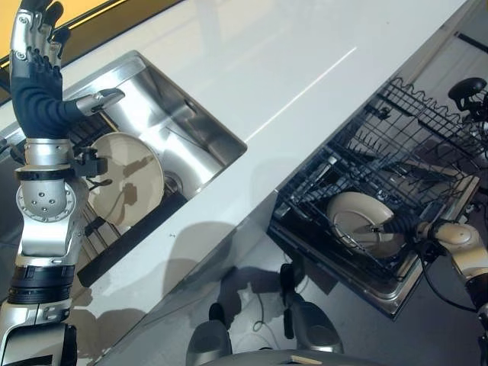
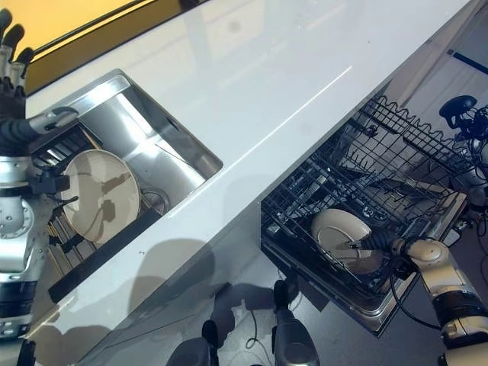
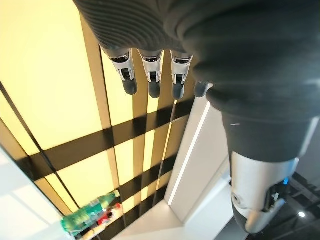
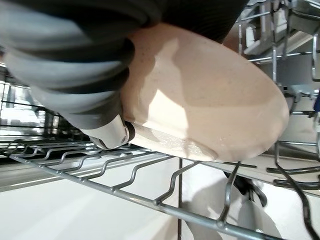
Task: Pick up plates and place into dishwasher.
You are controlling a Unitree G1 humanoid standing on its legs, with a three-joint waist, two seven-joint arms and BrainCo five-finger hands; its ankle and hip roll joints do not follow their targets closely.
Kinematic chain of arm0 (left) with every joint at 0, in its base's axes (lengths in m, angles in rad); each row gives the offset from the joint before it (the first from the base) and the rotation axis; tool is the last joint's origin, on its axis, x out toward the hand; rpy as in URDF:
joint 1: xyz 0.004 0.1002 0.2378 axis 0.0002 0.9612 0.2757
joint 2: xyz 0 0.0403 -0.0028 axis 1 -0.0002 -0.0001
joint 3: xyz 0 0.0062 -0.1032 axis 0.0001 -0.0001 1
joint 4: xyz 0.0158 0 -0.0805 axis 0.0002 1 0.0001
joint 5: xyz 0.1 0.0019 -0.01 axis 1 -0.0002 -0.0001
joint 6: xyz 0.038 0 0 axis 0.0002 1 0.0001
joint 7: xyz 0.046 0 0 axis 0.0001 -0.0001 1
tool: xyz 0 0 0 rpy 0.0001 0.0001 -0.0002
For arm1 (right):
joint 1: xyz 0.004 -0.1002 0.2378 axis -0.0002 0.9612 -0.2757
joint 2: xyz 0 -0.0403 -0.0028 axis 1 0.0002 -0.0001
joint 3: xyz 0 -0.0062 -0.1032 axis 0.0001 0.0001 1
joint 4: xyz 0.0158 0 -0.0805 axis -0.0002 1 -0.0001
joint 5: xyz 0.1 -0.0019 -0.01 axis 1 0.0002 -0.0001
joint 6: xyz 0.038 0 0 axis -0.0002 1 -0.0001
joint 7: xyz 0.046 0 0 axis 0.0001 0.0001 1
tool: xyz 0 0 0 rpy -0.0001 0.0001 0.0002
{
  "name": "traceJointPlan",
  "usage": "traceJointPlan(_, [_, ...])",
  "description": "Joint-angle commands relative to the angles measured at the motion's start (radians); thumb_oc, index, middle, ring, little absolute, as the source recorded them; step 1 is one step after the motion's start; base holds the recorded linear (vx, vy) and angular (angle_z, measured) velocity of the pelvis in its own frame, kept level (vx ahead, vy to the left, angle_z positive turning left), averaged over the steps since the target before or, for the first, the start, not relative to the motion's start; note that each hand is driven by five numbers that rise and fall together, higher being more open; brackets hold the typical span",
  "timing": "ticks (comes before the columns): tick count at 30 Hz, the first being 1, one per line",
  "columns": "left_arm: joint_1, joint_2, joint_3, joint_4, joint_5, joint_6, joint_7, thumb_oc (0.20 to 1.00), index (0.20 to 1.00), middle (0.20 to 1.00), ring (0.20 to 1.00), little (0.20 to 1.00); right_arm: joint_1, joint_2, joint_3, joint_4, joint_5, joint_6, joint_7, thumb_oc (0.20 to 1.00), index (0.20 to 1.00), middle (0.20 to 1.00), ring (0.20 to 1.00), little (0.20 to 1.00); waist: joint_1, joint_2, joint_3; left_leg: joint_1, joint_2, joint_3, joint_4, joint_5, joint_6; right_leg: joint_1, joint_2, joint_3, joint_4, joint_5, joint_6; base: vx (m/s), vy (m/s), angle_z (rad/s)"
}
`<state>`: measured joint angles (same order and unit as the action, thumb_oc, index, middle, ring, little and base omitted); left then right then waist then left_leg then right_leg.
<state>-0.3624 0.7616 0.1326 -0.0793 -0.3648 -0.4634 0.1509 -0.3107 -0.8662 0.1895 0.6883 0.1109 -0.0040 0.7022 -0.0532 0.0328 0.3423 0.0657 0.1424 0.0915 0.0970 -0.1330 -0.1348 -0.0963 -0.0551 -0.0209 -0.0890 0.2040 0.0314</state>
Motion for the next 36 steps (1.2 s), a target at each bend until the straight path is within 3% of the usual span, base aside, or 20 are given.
traceJointPlan(1, [-0.065,0.052,-0.030,0.011,0.004,-0.009,-0.001,1.000,1.000,1.000,1.000,1.000,0.101,0.046,0.159,0.031,-0.003,0.004,0.175,0.200,0.200,0.200,0.200,0.200,0.014,-0.013,-0.043,-0.148,0.061,-0.075,0.021,0.127,-0.023,0.069,-0.107,-0.010,0.178,-0.259,0.087,0.02,-0.033,0.03])
traceJointPlan(10, [-0.017,0.040,-0.001,0.010,-0.015,-0.012,-0.042,1.000,1.000,1.000,1.000,1.000,0.211,0.087,0.099,-0.025,0.019,0.003,0.105,0.200,0.200,0.200,0.200,0.200,0.020,-0.035,-0.097,-0.112,0.073,-0.063,0.019,0.117,-0.024,0.110,-0.104,-0.017,0.159,-0.262,0.093,0.05,-0.003,0.07])
traceJointPlan(11, [-0.015,0.038,0.001,0.009,-0.014,-0.010,-0.044,1.000,1.000,1.000,1.000,1.000,0.216,0.088,0.098,-0.026,0.023,0.003,0.093,0.420,0.420,0.420,0.420,0.420,0.021,-0.036,-0.099,-0.112,0.073,-0.063,0.023,0.115,-0.025,0.112,-0.104,-0.016,0.159,-0.263,0.093,0.05,0.006,0.00])
traceJointPlan(12, [-0.010,0.033,0.004,0.010,-0.011,-0.010,-0.047,1.000,1.000,1.000,1.000,1.000,0.223,0.092,0.092,-0.032,0.033,0.010,0.060,1.000,1.000,1.000,1.000,1.000,0.021,-0.040,-0.103,-0.112,0.074,-0.062,0.034,0.111,-0.026,0.116,-0.103,-0.015,0.159,-0.262,0.092,0.04,0.006,-0.02])
traceJointPlan(16, [0.008,0.032,0.019,0.016,-0.018,-0.017,-0.052,1.000,1.000,1.000,1.000,1.000,0.236,0.097,0.062,-0.058,0.038,-0.001,0.009,1.000,1.000,1.000,1.000,1.000,0.021,-0.046,-0.114,-0.107,0.073,-0.062,0.044,0.101,-0.022,0.127,-0.105,-0.013,0.154,-0.260,0.094,0.03,0.021,-0.01])
traceJointPlan(23, [0.072,0.015,0.063,0.007,-0.035,-0.019,-0.066,1.000,1.000,1.000,1.000,1.000,0.287,0.106,0.005,-0.154,-0.024,0.042,-0.028,1.000,1.000,1.000,1.000,1.000,0.014,-0.058,-0.149,-0.065,0.066,-0.048,0.003,0.097,-0.017,0.149,-0.116,-0.017,0.136,-0.258,0.110,0.06,0.051,-0.01])
traceJointPlan(36, [0.181,-0.010,0.130,0.008,-0.029,-0.049,-0.060,1.000,1.000,1.000,1.000,1.000,0.318,0.045,-0.164,-0.335,-0.073,0.042,-0.137,1.000,1.000,1.000,1.000,1.000,-0.001,-0.070,-0.177,-0.020,0.059,-0.035,-0.041,0.095,-0.011,0.171,-0.119,-0.014,0.124,-0.259,0.118,0.04,0.050,0.01])
